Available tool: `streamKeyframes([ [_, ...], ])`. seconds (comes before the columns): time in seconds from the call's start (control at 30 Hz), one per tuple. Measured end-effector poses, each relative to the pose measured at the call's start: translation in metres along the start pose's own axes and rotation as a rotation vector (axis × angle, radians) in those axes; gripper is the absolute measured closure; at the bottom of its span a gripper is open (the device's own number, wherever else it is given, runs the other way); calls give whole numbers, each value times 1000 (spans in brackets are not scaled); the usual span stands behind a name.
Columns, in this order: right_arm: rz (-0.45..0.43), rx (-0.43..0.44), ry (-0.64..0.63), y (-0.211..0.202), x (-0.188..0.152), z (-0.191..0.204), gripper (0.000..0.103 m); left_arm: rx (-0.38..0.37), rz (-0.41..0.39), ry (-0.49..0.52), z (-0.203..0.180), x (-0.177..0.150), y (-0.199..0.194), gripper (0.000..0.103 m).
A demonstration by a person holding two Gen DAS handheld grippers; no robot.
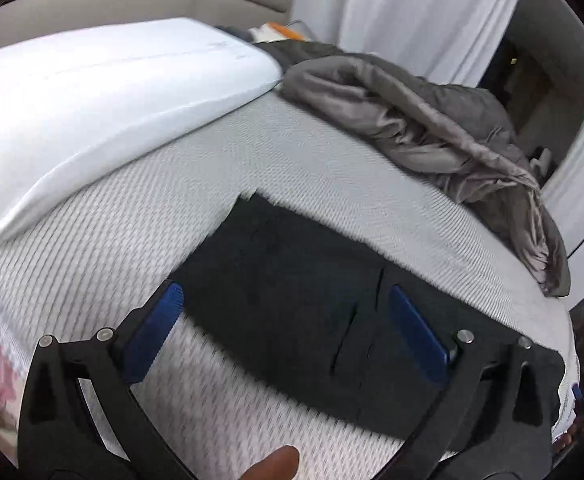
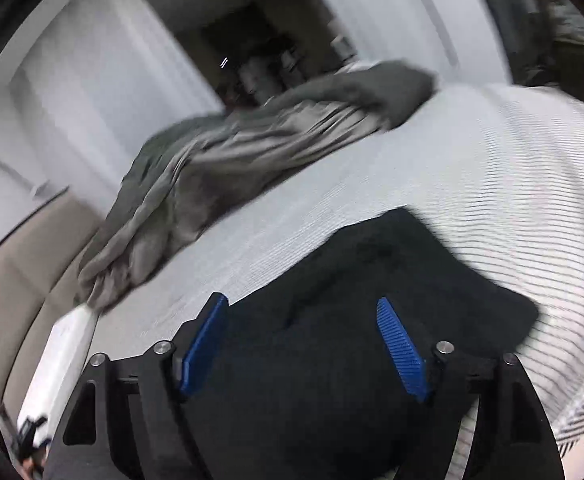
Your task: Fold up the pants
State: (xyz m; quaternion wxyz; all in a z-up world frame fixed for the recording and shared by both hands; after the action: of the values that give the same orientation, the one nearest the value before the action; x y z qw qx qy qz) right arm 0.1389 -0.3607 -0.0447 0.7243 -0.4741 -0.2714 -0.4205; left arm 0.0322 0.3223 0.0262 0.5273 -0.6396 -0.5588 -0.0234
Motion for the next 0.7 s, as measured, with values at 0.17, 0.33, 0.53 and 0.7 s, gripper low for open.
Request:
streamKeyframes([
  [0.17, 120, 43, 79, 75, 11, -15, 21, 72, 33, -11, -2, 40, 66, 1],
  [0.33, 210, 34, 94, 112, 0, -32, 22, 204, 134, 39, 17, 38, 116, 13],
  [0.53, 218, 2, 75, 126, 6, -32, 21, 290, 196, 163, 15, 22, 138, 46],
  [0.7, 190, -12, 138, 113, 14, -46, 21, 355, 88, 286, -9, 21, 123, 68],
])
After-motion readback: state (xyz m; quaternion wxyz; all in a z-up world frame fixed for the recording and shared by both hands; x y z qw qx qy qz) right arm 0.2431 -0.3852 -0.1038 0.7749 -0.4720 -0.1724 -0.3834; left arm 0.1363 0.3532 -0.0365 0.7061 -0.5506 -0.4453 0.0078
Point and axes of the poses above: each gripper's, at about its wrist camera, not at the fingertips, and y roughly the way its jaws point, z to its left, x to its top, the point moved 3 cm from there along y, roughly the way its jaws point, and after that the axes turned 7 degrees about -y, right-handed, at the moved point
